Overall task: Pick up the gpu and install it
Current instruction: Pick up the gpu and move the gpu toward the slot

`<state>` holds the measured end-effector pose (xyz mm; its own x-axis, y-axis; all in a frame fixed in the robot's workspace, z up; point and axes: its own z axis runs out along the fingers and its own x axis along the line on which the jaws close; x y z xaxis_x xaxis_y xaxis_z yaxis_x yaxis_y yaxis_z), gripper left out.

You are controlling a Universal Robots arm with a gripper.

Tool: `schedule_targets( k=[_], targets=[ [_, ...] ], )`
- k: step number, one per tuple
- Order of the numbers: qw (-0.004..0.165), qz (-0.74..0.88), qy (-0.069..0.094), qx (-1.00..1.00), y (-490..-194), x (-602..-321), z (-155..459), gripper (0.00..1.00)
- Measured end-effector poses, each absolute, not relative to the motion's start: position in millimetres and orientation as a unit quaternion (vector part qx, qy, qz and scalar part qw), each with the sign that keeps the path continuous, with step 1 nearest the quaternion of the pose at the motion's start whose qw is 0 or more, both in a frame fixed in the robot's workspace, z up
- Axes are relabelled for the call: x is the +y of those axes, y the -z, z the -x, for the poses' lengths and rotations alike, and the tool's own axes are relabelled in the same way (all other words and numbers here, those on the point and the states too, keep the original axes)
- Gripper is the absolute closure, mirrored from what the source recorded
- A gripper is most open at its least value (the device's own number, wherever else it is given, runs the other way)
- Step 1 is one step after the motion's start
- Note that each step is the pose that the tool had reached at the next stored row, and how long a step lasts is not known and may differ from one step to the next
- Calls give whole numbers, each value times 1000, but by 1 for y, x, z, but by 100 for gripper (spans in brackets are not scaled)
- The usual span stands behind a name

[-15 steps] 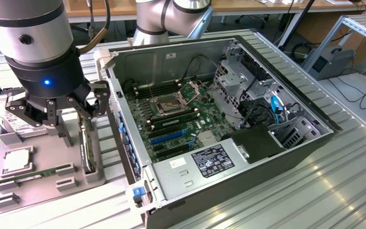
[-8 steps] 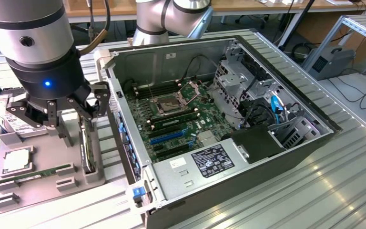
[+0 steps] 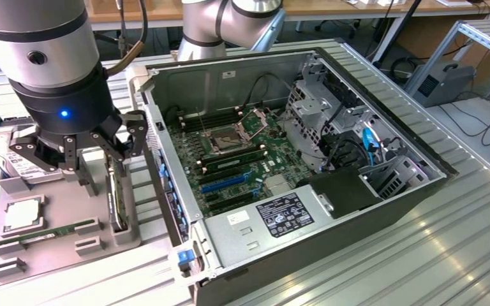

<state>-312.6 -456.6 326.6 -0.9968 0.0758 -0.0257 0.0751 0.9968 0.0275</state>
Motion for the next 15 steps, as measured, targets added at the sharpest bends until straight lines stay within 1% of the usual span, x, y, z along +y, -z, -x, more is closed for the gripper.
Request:
schedule_targets(
  k=[15],
  targets=[
    [13, -38, -13, 999, -323, -457, 313, 46]
  ],
)
